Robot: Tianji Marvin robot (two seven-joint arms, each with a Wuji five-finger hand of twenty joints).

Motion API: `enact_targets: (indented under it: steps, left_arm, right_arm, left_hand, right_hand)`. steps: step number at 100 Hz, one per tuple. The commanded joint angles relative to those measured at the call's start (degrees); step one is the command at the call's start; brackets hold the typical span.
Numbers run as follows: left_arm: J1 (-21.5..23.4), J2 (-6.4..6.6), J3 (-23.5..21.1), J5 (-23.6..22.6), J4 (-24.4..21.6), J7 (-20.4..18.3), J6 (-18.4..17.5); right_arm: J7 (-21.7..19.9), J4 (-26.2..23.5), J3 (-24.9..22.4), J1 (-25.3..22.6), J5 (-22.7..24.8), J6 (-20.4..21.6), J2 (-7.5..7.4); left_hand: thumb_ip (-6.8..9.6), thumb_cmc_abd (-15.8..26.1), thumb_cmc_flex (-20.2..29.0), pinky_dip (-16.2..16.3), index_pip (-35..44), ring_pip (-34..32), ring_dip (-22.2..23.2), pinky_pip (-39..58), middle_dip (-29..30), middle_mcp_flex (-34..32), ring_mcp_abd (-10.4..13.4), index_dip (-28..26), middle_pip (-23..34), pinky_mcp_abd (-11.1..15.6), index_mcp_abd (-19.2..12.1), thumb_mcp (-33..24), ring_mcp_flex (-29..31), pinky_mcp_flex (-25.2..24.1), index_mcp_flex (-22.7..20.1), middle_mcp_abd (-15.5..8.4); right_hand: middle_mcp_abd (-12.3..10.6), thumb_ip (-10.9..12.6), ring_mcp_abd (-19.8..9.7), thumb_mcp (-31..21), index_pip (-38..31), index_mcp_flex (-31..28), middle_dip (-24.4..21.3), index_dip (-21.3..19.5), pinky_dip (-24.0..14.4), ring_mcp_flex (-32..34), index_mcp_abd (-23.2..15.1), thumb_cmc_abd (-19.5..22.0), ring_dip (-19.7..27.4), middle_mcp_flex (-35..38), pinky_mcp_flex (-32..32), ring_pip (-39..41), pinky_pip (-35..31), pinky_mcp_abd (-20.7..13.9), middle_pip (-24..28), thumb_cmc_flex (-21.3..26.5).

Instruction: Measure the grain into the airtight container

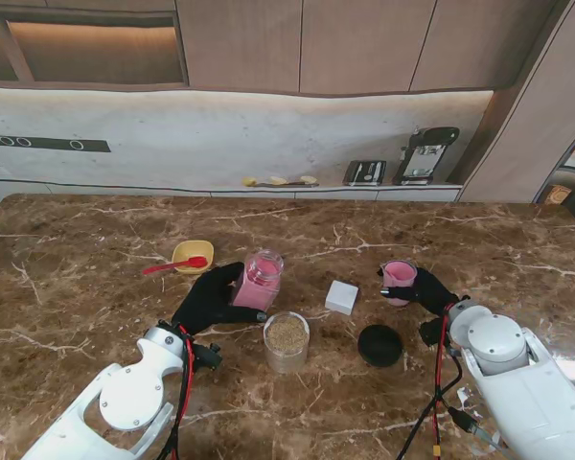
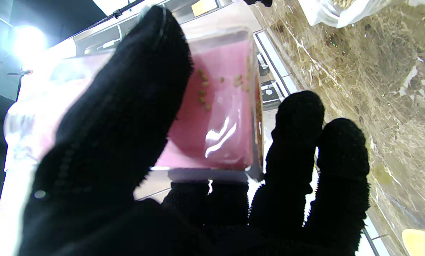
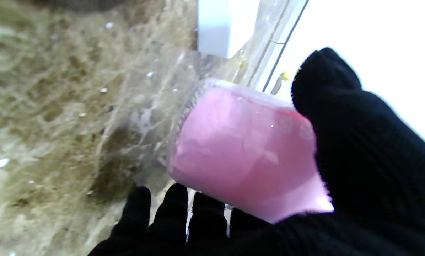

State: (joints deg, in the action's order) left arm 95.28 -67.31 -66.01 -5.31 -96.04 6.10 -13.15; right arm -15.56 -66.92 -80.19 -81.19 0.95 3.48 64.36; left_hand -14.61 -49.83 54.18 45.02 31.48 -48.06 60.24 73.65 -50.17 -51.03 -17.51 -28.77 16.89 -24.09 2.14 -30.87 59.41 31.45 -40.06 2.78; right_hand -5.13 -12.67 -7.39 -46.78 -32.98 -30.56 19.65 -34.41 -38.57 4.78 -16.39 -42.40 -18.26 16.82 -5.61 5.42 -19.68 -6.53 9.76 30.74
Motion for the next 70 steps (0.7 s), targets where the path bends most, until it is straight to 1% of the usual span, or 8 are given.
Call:
enact_targets:
  steps: [1, 15, 31, 39, 44, 48, 55, 70]
  left_arm:
    - [0.1, -0.14, 0.2, 0.1, 0.3, 0.2, -0.3]
    - [-0.2, -0.12, 0.2, 0.1, 0.6, 0.0, -0.7]
    - [-0.6, -0.09, 0.3, 0.2, 1.0, -0.2, -1.1]
    - [-1.0, -0.09, 0.4, 0.2, 1.2, -0.3, -1.4]
    - [-1.1, -0.09, 0.5, 0.3, 1.4, -0.4, -1.6]
    - [-1.3, -0.09, 0.5, 0.4, 1.4, -0.4, -1.7]
    - [-1.6, -0.07, 0.6, 0.5, 1.5, -0.6, -1.8]
    - [-2.4, 0.02, 0.9, 1.0, 1.9, -1.4, -2.0]
  right_arm:
    - [-0.7, -2.0, -0.6, -1.1, -0.2, 0.0, -0.07]
    - [-0.6, -8.5, -2.7, -3.3, 0.9, 0.4, -0.64]
    - [0.1, -15.4, -4.0, -5.1, 4.4, 1.0, -1.22]
    - [2.6, -18.3, -4.0, -5.7, 6.6, 1.5, -1.04]
    - [3.7, -19.7, -3.9, -5.8, 7.3, 1.8, -0.92]
    - [3.2, -21.4, -4.1, -6.0, 7.0, 1.4, -1.0]
    - [2.6, -23.8, -4.1, -6.4, 7.1, 0.7, -1.19]
    - [0.7, -28.9, -4.0, -7.0, 7.4, -0.4, -1.72]
  left_hand:
    - [2.84, 25.3, 9.9, 1.4, 33.0, -2.2, 0.4, 2.5, -5.0, -9.9, 2.3, -5.1, 19.1, -0.4, -10.4, -20.6, 1.1, 0.0, -21.3, -3.9]
    - [2.84, 25.3, 10.0, 1.5, 33.0, -2.4, 0.5, 2.7, -5.1, -9.9, 2.2, -5.1, 19.1, -0.3, -10.4, -20.7, 1.1, 0.0, -21.4, -3.8]
    - [2.85, 25.3, 9.9, 1.5, 32.9, -2.5, 0.6, 2.8, -5.1, -10.0, 2.1, -5.1, 19.1, -0.4, -10.3, -20.7, 1.2, 0.0, -21.4, -3.8]
    - [2.86, 25.3, 10.0, 1.6, 32.9, -2.5, 0.6, 2.8, -5.1, -10.0, 2.2, -5.1, 19.1, -0.5, -10.4, -20.7, 1.2, 0.1, -21.4, -3.8]
    - [2.84, 25.3, 9.9, 1.6, 32.9, -2.5, 0.6, 2.8, -5.1, -10.0, 2.1, -5.1, 19.0, -0.5, -10.5, -20.7, 1.2, 0.1, -21.4, -3.9]
    - [2.84, 25.3, 9.9, 1.6, 32.9, -2.5, 0.6, 2.8, -5.1, -10.0, 2.1, -5.1, 19.0, -0.5, -10.4, -20.7, 1.2, 0.1, -21.4, -3.9]
    - [2.84, 25.3, 9.9, 1.6, 33.0, -2.5, 0.6, 2.8, -5.1, -10.0, 2.2, -5.1, 19.0, -0.5, -10.4, -20.7, 1.2, 0.1, -21.4, -3.9]
    - [2.86, 25.3, 9.9, 1.6, 33.0, -2.5, 0.6, 2.8, -5.1, -10.0, 2.2, -5.1, 19.1, -0.5, -10.4, -20.8, 1.3, 0.2, -21.4, -4.0]
  right_hand:
    - [-0.2, -1.0, -0.7, -4.4, 0.0, -3.3, -0.1, 1.1, -2.1, 1.8, -2.7, 15.3, -1.4, 1.1, 1.0, 0.8, -3.4, 0.7, 0.8, 0.3]
    - [0.6, -1.1, -0.2, -1.9, 0.0, -2.9, 0.9, 1.3, -3.5, 4.5, -1.2, 18.8, -2.4, 4.7, 3.9, 2.9, -5.6, 0.8, 2.5, 1.9]
    - [2.1, -1.6, 3.2, -3.2, -6.3, -5.2, 3.8, 3.2, -5.1, 14.7, -0.7, 16.1, -4.1, 15.7, 11.9, 7.5, -11.2, 4.0, 5.5, 1.6]
    - [2.7, -2.4, 6.9, -5.4, -13.6, -8.8, 6.3, 5.8, -6.8, 30.0, -0.2, 13.8, -7.0, 25.9, 22.8, 14.0, -21.0, 10.0, 8.6, 2.1]
    - [3.0, -2.8, 8.1, -6.9, -14.9, -10.2, 7.1, 5.9, -5.2, 38.1, 0.0, 13.0, -8.5, 29.4, 29.3, 16.7, -28.8, 12.0, 9.0, 1.0]
    - [3.2, -2.7, 8.6, -6.5, -15.2, -10.7, 7.8, 5.0, -1.6, 40.3, 0.3, 13.4, -8.8, 30.9, 30.7, 17.5, -33.9, 12.3, 9.5, 1.3]
    - [3.5, -2.6, 9.3, -6.6, -15.9, -11.3, 8.9, 4.3, -1.5, 44.9, 1.0, 13.4, -9.6, 34.3, 34.0, 19.8, -40.6, 12.8, 11.3, 1.1]
    - [3.1, -2.6, 9.3, -7.1, -17.2, -12.4, 13.2, 2.3, 3.5, 50.6, 2.8, 13.9, -12.9, 39.9, 37.1, 26.6, -52.3, 12.9, 15.7, 1.7]
